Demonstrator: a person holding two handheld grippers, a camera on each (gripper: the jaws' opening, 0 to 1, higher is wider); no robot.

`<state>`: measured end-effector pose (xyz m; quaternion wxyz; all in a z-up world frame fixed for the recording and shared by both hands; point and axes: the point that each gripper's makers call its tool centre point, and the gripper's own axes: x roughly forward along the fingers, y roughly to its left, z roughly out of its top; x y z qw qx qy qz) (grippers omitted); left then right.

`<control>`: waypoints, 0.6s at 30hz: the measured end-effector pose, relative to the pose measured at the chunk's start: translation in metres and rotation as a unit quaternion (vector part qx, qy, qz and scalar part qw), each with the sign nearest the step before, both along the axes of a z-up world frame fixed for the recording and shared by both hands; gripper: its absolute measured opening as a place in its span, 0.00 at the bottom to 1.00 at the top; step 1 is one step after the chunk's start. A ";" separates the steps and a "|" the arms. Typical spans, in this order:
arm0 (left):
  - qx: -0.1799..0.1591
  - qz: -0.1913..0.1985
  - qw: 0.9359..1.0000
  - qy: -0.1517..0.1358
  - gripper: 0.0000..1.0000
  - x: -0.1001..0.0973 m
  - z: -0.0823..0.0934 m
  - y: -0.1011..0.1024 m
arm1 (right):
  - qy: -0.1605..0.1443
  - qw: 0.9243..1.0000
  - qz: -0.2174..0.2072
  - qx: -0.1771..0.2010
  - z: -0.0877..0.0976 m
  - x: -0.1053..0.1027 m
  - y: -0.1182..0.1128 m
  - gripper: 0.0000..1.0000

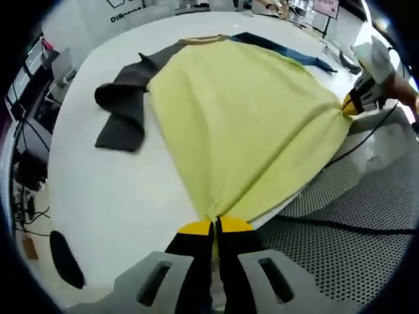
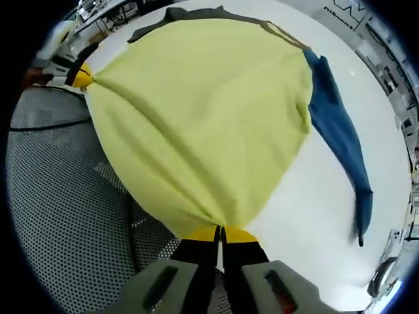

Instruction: Fold the garment on the visible template until the final outline fits inside the template.

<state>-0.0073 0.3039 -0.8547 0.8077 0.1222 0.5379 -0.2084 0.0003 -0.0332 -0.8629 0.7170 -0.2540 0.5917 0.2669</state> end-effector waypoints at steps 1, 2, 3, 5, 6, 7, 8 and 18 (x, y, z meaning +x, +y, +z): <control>0.000 -0.002 1.000 0.002 0.00 -0.001 0.000 -0.001 | -0.002 1.000 0.001 0.000 0.000 0.000 -0.001 0.00; -0.001 -0.004 1.000 0.005 0.00 -0.002 0.000 -0.002 | -0.002 1.000 0.001 0.000 0.000 0.001 -0.001 0.00; -0.002 -0.006 1.000 0.008 0.00 -0.004 0.000 -0.003 | -0.005 1.000 0.002 -0.003 0.000 0.001 -0.002 0.00; -0.006 -0.003 1.000 0.013 0.00 -0.005 -0.001 -0.005 | -0.007 1.000 -0.001 -0.003 0.000 0.002 -0.005 0.00; -0.007 -0.001 1.000 0.013 0.00 -0.005 -0.001 -0.005 | -0.006 1.000 -0.002 -0.001 0.000 0.002 -0.005 0.00; -0.008 0.000 1.000 0.014 0.00 -0.005 -0.001 -0.005 | -0.004 1.000 -0.006 0.005 0.000 0.003 -0.005 0.00; -0.007 -0.003 1.000 0.014 0.00 -0.005 -0.001 -0.006 | -0.002 1.000 -0.007 0.009 0.000 0.003 -0.005 0.00; -0.006 -0.026 1.000 -0.011 0.12 -0.003 0.006 0.003 | -0.051 0.994 -0.070 0.073 0.017 0.013 -0.006 0.14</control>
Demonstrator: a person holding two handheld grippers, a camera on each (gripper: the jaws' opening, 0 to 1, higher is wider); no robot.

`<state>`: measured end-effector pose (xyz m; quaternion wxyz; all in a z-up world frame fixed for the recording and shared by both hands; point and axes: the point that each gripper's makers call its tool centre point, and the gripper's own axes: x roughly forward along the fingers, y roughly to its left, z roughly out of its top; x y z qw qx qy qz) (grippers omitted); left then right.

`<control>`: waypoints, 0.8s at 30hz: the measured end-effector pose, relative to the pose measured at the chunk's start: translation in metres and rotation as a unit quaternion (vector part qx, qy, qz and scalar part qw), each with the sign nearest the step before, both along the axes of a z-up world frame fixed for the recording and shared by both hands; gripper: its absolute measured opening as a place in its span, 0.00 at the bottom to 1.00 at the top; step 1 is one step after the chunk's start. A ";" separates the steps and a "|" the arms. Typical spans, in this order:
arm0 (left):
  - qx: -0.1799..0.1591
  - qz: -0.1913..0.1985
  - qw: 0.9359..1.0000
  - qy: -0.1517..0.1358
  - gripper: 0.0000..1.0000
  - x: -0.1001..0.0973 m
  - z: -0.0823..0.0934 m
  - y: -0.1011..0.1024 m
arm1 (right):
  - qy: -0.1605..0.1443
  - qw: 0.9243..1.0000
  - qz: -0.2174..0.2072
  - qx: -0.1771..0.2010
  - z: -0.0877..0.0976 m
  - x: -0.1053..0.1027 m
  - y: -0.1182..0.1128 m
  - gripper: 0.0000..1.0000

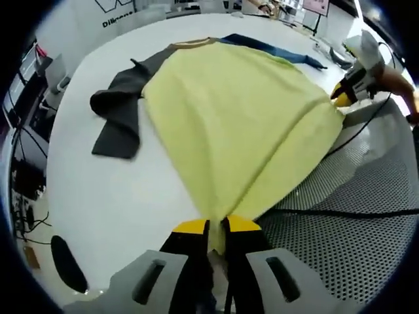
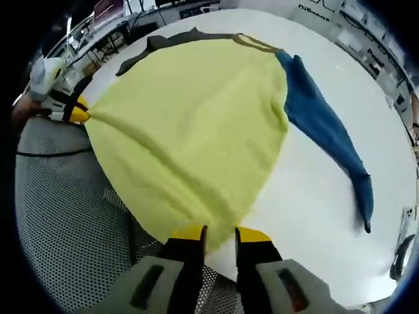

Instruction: Fold the garment on the visible template until the final outline fits inside the template.

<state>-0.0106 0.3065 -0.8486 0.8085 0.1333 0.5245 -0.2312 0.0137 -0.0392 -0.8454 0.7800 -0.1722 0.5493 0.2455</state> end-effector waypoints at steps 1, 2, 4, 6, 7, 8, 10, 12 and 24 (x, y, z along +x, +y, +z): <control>0.002 -0.003 1.000 -0.005 0.14 0.001 0.001 0.000 | -0.010 1.000 -0.009 -0.003 0.003 0.004 -0.003 0.14; 0.005 -0.008 1.000 -0.009 0.15 0.002 0.002 0.000 | -0.016 1.000 -0.010 -0.003 0.006 0.006 -0.005 0.15; 0.008 -0.010 1.000 -0.017 0.14 0.006 0.002 0.000 | -0.035 0.999 -0.024 0.001 0.010 0.013 -0.009 0.14; 0.009 -0.016 1.000 -0.018 0.12 0.007 0.000 -0.002 | -0.033 0.999 -0.025 0.014 0.009 0.014 -0.006 0.13; 0.010 -0.017 1.000 -0.019 0.12 0.008 -0.001 -0.002 | -0.032 0.999 -0.024 0.018 0.008 0.013 -0.003 0.12; 0.011 -0.017 1.000 -0.021 0.11 0.009 -0.001 -0.002 | -0.032 0.999 -0.022 0.020 0.006 0.014 -0.002 0.12; 0.006 -0.011 1.000 -0.026 0.09 0.012 0.002 -0.004 | -0.034 0.999 -0.007 0.018 0.002 0.014 0.004 0.12; 0.004 -0.012 1.000 -0.029 0.10 0.014 0.003 -0.004 | -0.032 0.999 -0.003 0.018 0.000 0.014 0.008 0.13; -0.013 -0.020 0.990 -0.136 0.07 0.045 0.033 -0.003 | -0.114 0.988 -0.086 0.066 0.025 0.047 -0.021 0.18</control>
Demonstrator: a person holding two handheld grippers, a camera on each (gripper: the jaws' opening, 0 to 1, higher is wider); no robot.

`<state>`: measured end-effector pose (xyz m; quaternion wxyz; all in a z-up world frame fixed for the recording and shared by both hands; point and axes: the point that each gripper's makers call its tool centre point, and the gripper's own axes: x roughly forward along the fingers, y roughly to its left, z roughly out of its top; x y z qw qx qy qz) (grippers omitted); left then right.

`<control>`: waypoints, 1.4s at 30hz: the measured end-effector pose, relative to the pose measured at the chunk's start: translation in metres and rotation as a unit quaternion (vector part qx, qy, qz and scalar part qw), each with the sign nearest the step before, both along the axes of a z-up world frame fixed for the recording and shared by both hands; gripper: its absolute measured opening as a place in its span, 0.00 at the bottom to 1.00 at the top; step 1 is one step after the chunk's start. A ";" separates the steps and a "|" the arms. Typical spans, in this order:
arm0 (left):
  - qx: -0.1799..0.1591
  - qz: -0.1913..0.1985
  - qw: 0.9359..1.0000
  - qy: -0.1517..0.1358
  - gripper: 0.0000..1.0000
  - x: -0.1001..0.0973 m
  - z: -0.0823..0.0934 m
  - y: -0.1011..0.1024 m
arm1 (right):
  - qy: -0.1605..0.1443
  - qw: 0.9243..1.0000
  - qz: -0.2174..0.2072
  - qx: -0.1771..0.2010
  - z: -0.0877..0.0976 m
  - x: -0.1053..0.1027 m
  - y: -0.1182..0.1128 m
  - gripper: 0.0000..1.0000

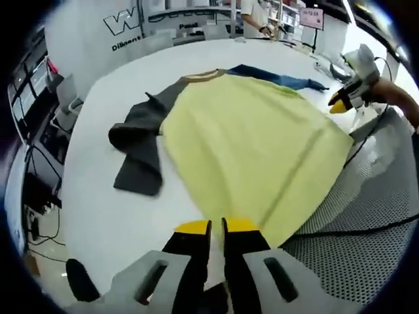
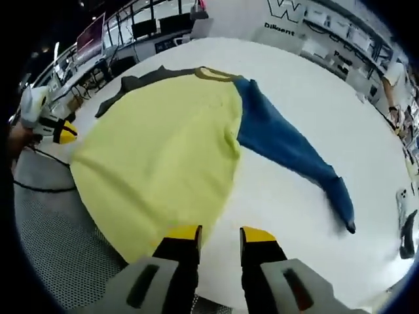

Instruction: Fold the garment on the visible template until the final outline fits inside the template.

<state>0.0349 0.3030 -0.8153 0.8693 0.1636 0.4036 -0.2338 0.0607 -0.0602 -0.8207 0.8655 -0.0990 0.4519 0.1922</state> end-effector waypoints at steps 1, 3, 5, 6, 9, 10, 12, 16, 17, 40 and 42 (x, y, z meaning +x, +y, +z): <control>-0.002 0.000 1.000 -0.008 0.08 0.002 0.002 -0.002 | -0.009 1.000 -0.003 -0.003 0.003 0.004 -0.004 0.18; -0.013 -0.001 0.999 -0.031 0.10 0.009 0.006 -0.006 | -0.031 0.999 -0.012 -0.020 0.009 0.012 -0.016 0.19; -0.035 -0.002 0.998 -0.047 0.12 0.013 0.011 -0.015 | -0.047 0.998 -0.027 -0.030 0.014 0.020 -0.027 0.20; -0.038 0.000 0.998 -0.047 0.13 0.013 0.011 -0.016 | -0.048 0.998 -0.029 -0.032 0.014 0.021 -0.029 0.20; -0.046 -0.005 0.998 -0.052 0.12 0.015 0.012 -0.023 | -0.059 0.996 -0.046 -0.038 0.017 0.029 -0.041 0.20; -0.046 -0.007 0.997 -0.055 0.12 0.016 0.013 -0.026 | -0.062 0.996 -0.049 -0.038 0.019 0.032 -0.045 0.20; -0.055 -0.005 0.996 -0.068 0.12 0.019 0.016 -0.033 | -0.063 0.995 -0.061 -0.041 0.020 0.037 -0.055 0.20; -0.059 -0.011 0.995 -0.074 0.11 0.020 0.018 -0.037 | -0.067 0.994 -0.072 -0.049 0.021 0.042 -0.065 0.20; -0.058 -0.010 0.995 -0.077 0.11 0.021 0.019 -0.036 | -0.071 0.993 -0.079 -0.051 0.022 0.046 -0.072 0.20; -0.116 0.023 0.987 -0.105 0.13 0.040 0.043 -0.049 | -0.091 0.983 -0.140 -0.070 -0.005 0.089 -0.133 0.18; -0.118 0.022 0.987 -0.107 0.13 0.042 0.044 -0.053 | -0.085 0.985 -0.126 -0.076 -0.011 0.090 -0.133 0.19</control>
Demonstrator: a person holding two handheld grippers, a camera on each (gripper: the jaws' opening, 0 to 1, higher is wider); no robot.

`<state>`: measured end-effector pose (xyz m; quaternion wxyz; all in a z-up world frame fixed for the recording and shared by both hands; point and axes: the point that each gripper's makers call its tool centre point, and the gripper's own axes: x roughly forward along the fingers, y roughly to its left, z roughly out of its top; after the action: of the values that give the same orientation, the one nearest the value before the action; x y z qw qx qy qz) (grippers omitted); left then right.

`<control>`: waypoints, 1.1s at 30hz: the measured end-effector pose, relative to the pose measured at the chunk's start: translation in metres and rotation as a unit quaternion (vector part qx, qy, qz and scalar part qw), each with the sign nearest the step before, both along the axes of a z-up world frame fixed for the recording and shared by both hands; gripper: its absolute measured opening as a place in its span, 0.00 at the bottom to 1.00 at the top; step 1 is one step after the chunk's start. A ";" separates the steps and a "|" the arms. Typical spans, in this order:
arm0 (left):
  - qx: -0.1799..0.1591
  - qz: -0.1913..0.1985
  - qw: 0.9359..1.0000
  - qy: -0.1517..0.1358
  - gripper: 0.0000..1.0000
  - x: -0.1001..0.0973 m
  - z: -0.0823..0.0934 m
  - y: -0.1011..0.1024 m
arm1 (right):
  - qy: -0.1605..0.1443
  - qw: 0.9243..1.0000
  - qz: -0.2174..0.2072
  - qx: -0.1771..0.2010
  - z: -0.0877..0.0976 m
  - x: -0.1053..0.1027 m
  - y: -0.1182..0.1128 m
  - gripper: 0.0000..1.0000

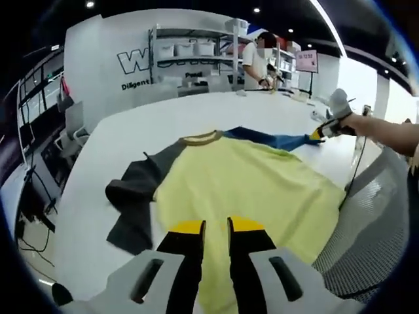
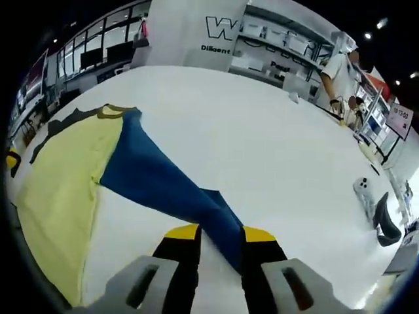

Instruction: Fold the garment on the visible template until the final outline fits inside the template.

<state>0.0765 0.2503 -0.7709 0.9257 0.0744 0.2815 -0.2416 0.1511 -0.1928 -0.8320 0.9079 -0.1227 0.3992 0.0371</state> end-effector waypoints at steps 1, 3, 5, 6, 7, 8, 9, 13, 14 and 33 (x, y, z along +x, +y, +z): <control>0.000 -0.001 1.000 0.000 0.13 0.000 0.000 -0.002 | 0.003 1.000 0.004 -0.002 -0.002 0.001 0.000 0.19; -0.002 -0.004 1.000 -0.002 0.13 0.001 0.002 -0.005 | 0.008 1.000 0.009 -0.007 -0.007 0.001 -0.002 0.19; -0.003 -0.004 1.000 -0.004 0.14 0.002 0.002 -0.006 | 0.013 1.000 0.011 -0.007 -0.011 0.002 -0.002 0.19; -0.004 -0.004 1.000 -0.004 0.14 0.003 0.003 -0.007 | 0.014 1.000 0.013 -0.007 -0.012 0.002 -0.002 0.18; -0.005 -0.003 1.000 -0.005 0.14 0.004 0.003 -0.008 | 0.015 1.000 0.015 -0.007 -0.014 0.003 -0.002 0.17; -0.006 -0.002 1.000 -0.006 0.14 0.005 0.004 -0.009 | 0.018 1.000 0.019 -0.011 -0.016 0.003 -0.003 0.17; -0.007 -0.003 1.000 -0.006 0.14 0.005 0.004 -0.009 | 0.020 1.000 0.019 -0.013 -0.018 0.003 -0.003 0.15; -0.007 -0.005 1.000 -0.005 0.15 0.006 0.004 -0.011 | 0.024 1.000 0.013 -0.001 -0.016 0.002 -0.002 0.00; -0.006 -0.005 1.000 -0.005 0.15 0.006 0.004 -0.011 | 0.021 1.000 0.012 0.005 -0.015 0.002 -0.001 0.00; -0.003 -0.005 1.000 0.008 0.13 0.005 -0.004 -0.009 | -0.092 0.973 -0.115 0.176 0.038 0.019 -0.018 0.00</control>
<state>0.0817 0.2417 -0.7752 0.9226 0.0711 0.2874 -0.2474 0.1701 -0.2105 -0.7935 0.9462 0.0831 0.3125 -0.0089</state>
